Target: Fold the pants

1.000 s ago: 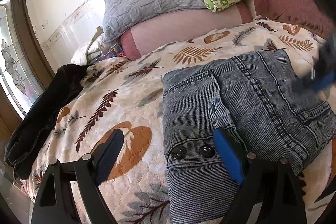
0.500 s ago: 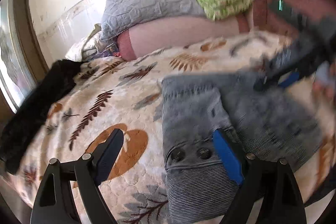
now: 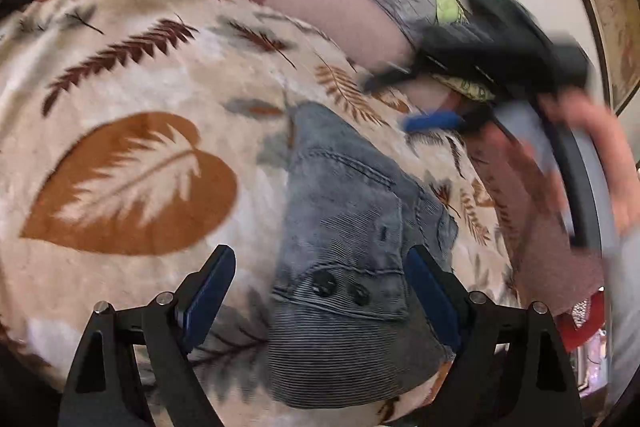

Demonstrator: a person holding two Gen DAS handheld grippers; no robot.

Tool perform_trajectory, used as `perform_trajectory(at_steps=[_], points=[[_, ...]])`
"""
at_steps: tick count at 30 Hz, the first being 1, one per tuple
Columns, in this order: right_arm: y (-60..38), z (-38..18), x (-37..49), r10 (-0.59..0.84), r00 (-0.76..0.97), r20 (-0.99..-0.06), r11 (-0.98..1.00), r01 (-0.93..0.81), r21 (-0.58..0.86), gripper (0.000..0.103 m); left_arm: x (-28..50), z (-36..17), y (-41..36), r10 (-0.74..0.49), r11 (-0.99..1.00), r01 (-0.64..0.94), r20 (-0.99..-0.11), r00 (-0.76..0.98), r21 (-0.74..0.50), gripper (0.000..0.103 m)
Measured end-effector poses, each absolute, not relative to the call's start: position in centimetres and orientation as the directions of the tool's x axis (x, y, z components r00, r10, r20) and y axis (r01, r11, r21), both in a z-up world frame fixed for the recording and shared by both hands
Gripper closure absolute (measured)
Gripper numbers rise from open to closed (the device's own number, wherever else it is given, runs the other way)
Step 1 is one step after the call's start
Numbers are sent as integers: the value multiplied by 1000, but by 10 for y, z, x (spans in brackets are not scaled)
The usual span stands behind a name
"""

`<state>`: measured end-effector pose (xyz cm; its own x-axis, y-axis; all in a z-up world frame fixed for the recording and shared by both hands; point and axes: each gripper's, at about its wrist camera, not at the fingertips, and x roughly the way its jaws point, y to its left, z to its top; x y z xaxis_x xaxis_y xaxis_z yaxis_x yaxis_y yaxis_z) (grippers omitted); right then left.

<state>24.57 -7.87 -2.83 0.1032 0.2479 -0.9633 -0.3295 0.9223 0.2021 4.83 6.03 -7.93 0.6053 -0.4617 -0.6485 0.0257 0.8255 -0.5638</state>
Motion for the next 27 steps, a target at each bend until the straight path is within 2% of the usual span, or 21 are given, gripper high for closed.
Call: perform_trajectory(at_steps=[4, 5, 6, 7, 8, 9, 10, 15, 18, 21, 24, 27], points=[[-37, -64, 273, 148, 2, -989, 920, -367, 137, 22, 58, -96, 51, -527, 788, 2, -673, 519, -616, 15], [-33, -72, 275, 136, -27, -990, 919, -371, 136, 31, 60, -101, 49, -535, 784, -8, -683, 497, -620, 15], [-28, -83, 273, 107, -60, -992, 910, -396, 122, 49, 62, -105, 48, -540, 782, -13, -688, 484, -623, 17], [-27, -85, 271, 75, -48, -996, 908, -409, 88, 79, 61, -105, 46, -536, 788, -5, -689, 488, -616, 18], [-32, -84, 270, 80, -19, -997, 913, -401, 81, 79, 60, -103, 43, -522, 803, 11, -695, 494, -596, 22], [-39, -81, 271, 96, 7, -995, 924, -373, 87, 79, 60, -102, 39, -517, 813, 28, -699, 495, -582, 33], [-46, -78, 271, 111, 36, -993, 935, -343, 92, 79, 60, -102, 34, -520, 818, 45, -703, 485, -573, 35], [-82, -73, 266, 190, 163, -968, 973, -162, 164, 76, 54, -100, 18, -475, 855, 67, -723, 502, -515, 36], [-98, -55, 258, 137, 285, -949, 988, -113, 108, 71, 54, -101, 14, -478, 851, 64, -719, 504, -521, 36], [-119, -27, 240, 217, 339, -915, 975, -114, 189, 70, 50, -100, 10, -471, 854, 62, -716, 515, -517, 36], [-129, -12, 206, 307, 315, -898, 947, -191, 257, 64, 49, -99, 14, -467, 853, 58, -709, 529, -519, 35], [-145, -17, 179, 367, 287, -885, 924, -223, 310, 52, 40, -87, 29, -454, 852, 52, -686, 569, -521, 35]])
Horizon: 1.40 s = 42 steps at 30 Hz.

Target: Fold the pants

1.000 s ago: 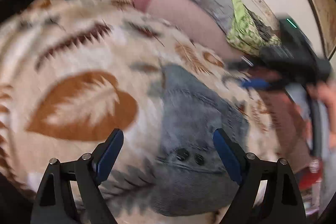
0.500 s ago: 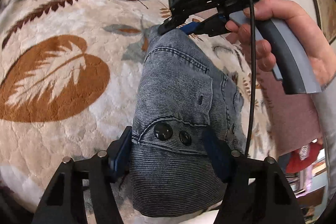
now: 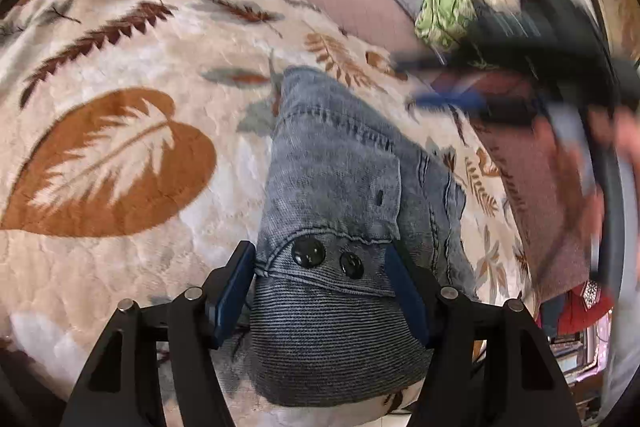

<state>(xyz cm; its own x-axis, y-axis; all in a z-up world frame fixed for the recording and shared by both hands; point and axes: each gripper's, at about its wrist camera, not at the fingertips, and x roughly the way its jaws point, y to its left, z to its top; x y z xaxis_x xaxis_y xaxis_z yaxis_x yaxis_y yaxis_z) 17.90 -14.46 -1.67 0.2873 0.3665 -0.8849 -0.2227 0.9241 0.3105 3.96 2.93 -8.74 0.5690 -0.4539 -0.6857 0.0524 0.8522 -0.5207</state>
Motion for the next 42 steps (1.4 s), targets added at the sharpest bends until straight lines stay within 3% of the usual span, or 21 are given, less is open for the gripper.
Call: perform_trajectory(at_steps=[2, 3, 5, 9, 14, 16, 18, 25, 33, 42], points=[[-169, -32, 160, 369, 294, -882, 927, -189, 325, 36, 32, -79, 36, -440, 851, 55, -649, 620, -523, 33], [-188, -51, 154, 338, 286, -897, 940, -139, 310, 33, 29, -75, 39, -425, 854, 51, -637, 643, -518, 27], [-205, -78, 151, 388, 226, -894, 922, -114, 371, 40, 30, -75, 41, -412, 857, 38, -639, 650, -514, 24], [-210, -45, 126, 440, 333, -834, 898, -163, 409, 39, 35, -85, 36, -372, 889, 13, -706, 602, -458, 24], [-235, -35, 82, 495, 412, -765, 862, -120, 493, 33, 22, -71, 38, -279, 925, 15, -652, 705, -380, 24], [-243, -64, 68, 509, 366, -779, 851, -78, 520, 21, 26, -78, 35, -268, 937, 16, -692, 670, -348, 23], [-247, -104, 68, 477, 286, -831, 872, -34, 488, 24, 37, -96, 28, -292, 939, 27, -751, 593, -344, 22], [-285, -60, 51, 529, 486, -695, 805, -30, 592, 24, 25, -60, 32, -229, 959, 29, -711, 664, -282, 22], [-310, -109, 32, 529, 509, -679, 777, 30, 629, 24, 17, -54, 4, -34, 999, 26, -743, 668, -22, 22], [-329, -117, 32, 607, 529, -593, 681, 37, 731, 24, 18, -51, -14, 49, 995, 33, -757, 652, 93, 22]])
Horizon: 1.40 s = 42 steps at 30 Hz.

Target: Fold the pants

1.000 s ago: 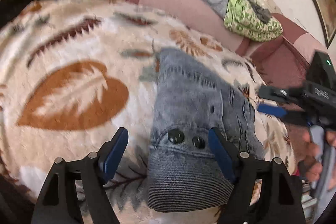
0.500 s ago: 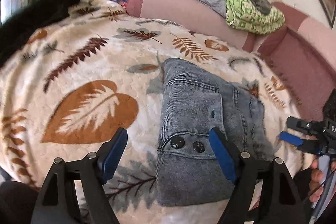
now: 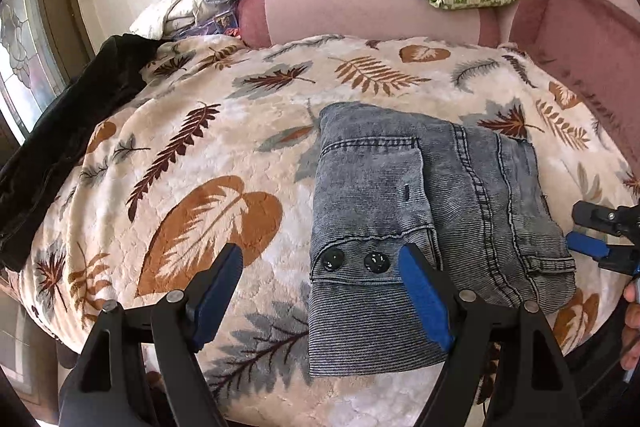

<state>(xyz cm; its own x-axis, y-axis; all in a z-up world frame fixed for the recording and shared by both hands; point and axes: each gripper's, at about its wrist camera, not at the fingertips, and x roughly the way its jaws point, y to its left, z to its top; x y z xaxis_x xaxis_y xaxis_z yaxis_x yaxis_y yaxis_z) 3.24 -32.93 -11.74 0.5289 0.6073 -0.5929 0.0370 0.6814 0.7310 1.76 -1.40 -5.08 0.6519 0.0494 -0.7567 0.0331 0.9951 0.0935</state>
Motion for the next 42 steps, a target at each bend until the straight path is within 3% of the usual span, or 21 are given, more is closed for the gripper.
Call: perform_trajectory(at_steps=[18, 21, 24, 26, 31, 34, 38, 42], points=[[-333, -120, 30, 624, 526, -579, 663, 36, 747, 24, 19, -51, -7, 40, 998, 14, -780, 625, 62, 22], [-335, -119, 32, 679, 477, -558, 608, 60, 791, 24, 24, -47, 9, -81, 997, 36, -793, 604, -75, 22], [-337, -114, 37, 750, 439, -494, 529, 51, 847, 24, 42, -48, 35, -259, 957, 34, -792, 553, -288, 22], [-334, -110, 47, 763, 396, -510, 536, 52, 842, 24, 56, -53, 40, -345, 927, 57, -782, 519, -371, 22], [-328, -125, 73, 768, 320, -554, 542, 136, 829, 24, 84, -76, 31, -499, 857, 99, -767, 403, -505, 22], [-314, -135, 83, 790, 273, -550, 526, 160, 835, 22, 91, -85, 26, -511, 851, 98, -770, 383, -516, 22], [-306, -136, 93, 797, 269, -540, 510, 178, 842, 11, 99, -93, 32, -562, 813, 77, -742, 366, -578, 21], [-303, -136, 97, 784, 251, -568, 529, 211, 822, 11, 105, -108, 40, -623, 762, 52, -709, 332, -645, 20]])
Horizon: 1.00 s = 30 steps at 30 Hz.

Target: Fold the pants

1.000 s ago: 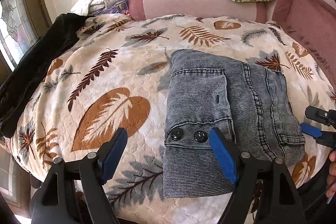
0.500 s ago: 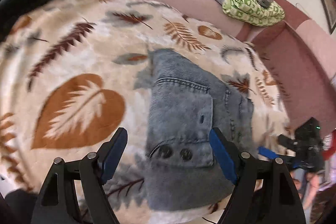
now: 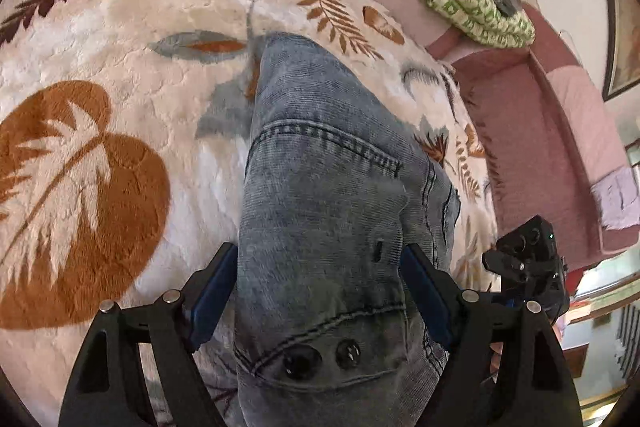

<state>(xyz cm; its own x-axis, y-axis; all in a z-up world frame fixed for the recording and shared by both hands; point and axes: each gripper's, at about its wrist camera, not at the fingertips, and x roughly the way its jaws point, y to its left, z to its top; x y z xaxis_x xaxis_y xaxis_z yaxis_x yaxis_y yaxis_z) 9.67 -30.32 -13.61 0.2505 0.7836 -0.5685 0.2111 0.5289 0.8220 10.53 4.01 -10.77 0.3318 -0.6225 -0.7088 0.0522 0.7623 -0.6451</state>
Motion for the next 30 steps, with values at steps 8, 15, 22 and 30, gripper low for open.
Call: perform_trajectory(at_steps=[8, 15, 22, 30], points=[[-295, -136, 107, 742, 230, -629, 597, 200, 777, 11, 108, -108, 42, -647, 739, 58, -683, 339, -671, 22], [-264, -114, 104, 607, 256, -752, 756, 103, 646, 75, 97, -92, 23, -466, 879, 109, -786, 406, -465, 70], [-249, -77, 92, 550, 335, -765, 818, -31, 575, 79, 67, -49, -5, -338, 940, 228, -768, 544, -252, 75], [-262, -19, 99, 557, 440, -704, 815, -128, 565, 79, 67, 12, -13, -321, 944, 286, -660, 679, -166, 75]])
